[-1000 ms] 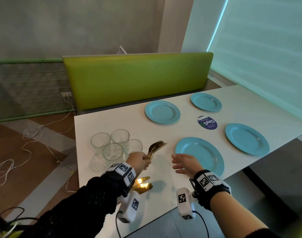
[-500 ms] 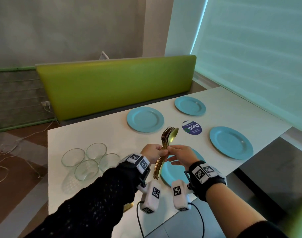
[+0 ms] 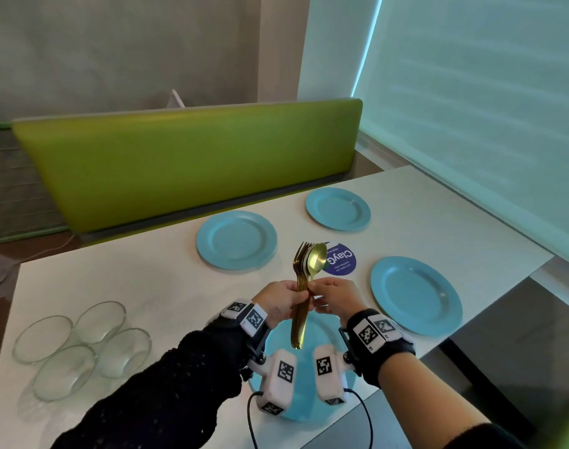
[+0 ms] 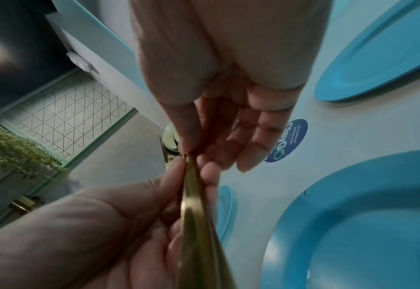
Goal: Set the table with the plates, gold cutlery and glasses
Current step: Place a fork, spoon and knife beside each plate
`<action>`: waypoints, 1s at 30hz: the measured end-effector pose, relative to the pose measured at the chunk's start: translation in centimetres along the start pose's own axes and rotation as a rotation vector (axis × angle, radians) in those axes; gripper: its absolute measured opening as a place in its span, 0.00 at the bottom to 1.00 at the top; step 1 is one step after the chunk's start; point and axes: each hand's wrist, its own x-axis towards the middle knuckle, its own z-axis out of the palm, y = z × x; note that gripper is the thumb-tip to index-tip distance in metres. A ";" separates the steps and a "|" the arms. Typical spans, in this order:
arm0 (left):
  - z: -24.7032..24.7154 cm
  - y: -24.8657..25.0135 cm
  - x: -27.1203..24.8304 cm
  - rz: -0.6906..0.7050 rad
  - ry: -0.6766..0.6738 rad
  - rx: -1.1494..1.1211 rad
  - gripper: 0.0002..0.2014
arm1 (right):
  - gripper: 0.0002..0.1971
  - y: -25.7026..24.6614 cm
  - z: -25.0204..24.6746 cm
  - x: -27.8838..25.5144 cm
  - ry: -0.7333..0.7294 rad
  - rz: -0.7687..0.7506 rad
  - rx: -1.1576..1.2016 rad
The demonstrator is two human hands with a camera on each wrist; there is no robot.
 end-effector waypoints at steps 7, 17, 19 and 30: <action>0.9 -0.2 1.5 -0.053 0.014 -0.092 0.07 | 0.08 0.7 -1.4 1.3 -0.029 0.014 -0.031; -1.0 0.0 2.2 -0.035 0.097 -0.145 0.07 | 0.11 2.5 -4.9 1.2 0.097 0.091 -0.158; -1.1 0.1 2.3 -0.012 0.101 -0.161 0.08 | 0.11 2.9 -5.6 1.2 0.127 0.109 -0.177; -0.4 1.0 3.5 -0.001 0.114 -0.148 0.08 | 0.07 5.7 -8.1 2.8 0.156 0.212 -0.358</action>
